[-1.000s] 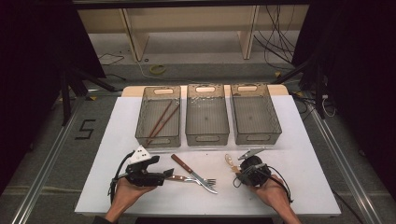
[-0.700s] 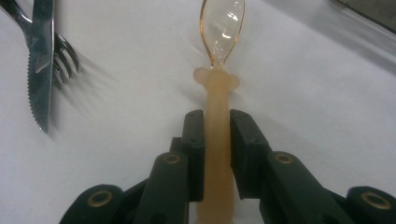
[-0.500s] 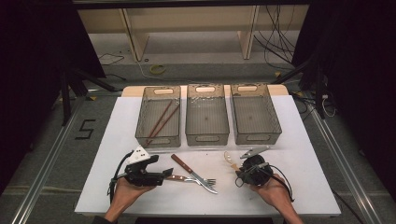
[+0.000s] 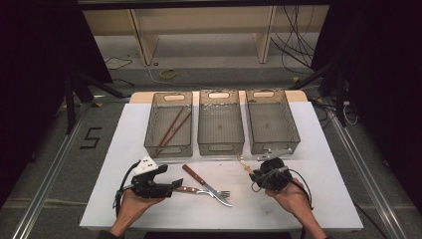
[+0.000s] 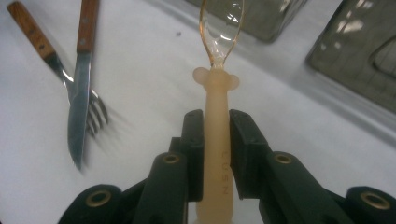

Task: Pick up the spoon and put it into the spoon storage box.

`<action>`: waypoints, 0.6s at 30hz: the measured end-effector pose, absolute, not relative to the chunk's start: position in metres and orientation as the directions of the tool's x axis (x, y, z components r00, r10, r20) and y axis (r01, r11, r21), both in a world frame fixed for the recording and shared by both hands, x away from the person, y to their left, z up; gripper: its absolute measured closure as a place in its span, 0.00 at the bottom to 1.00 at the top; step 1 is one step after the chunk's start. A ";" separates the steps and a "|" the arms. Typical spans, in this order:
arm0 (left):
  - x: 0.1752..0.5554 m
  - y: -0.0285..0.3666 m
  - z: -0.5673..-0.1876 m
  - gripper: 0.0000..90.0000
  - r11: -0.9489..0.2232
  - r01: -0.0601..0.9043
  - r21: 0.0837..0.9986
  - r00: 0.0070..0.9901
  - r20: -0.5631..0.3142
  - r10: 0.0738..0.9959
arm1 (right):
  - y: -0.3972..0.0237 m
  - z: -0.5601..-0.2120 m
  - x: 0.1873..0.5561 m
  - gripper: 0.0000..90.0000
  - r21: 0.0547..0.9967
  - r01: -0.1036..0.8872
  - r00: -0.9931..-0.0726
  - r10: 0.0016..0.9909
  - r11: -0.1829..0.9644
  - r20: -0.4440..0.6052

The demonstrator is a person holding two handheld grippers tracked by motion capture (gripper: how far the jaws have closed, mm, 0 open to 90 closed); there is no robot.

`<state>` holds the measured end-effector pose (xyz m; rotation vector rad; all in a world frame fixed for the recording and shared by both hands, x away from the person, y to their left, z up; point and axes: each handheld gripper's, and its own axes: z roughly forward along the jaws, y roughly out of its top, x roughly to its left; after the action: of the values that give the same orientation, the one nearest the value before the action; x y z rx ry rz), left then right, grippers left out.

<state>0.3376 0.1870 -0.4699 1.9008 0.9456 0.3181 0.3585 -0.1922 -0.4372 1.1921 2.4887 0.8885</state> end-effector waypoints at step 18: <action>0.338 0.190 -0.470 0.22 -0.242 0.479 0.844 0.664 -0.168 0.729 | -0.181 -0.401 0.397 0.86 0.708 0.569 -0.643 0.763 0.419 0.066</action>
<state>0.3380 0.1898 -0.4701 1.8982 0.9487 0.3197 0.3965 -0.1811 -0.4014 1.1606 2.4104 1.0463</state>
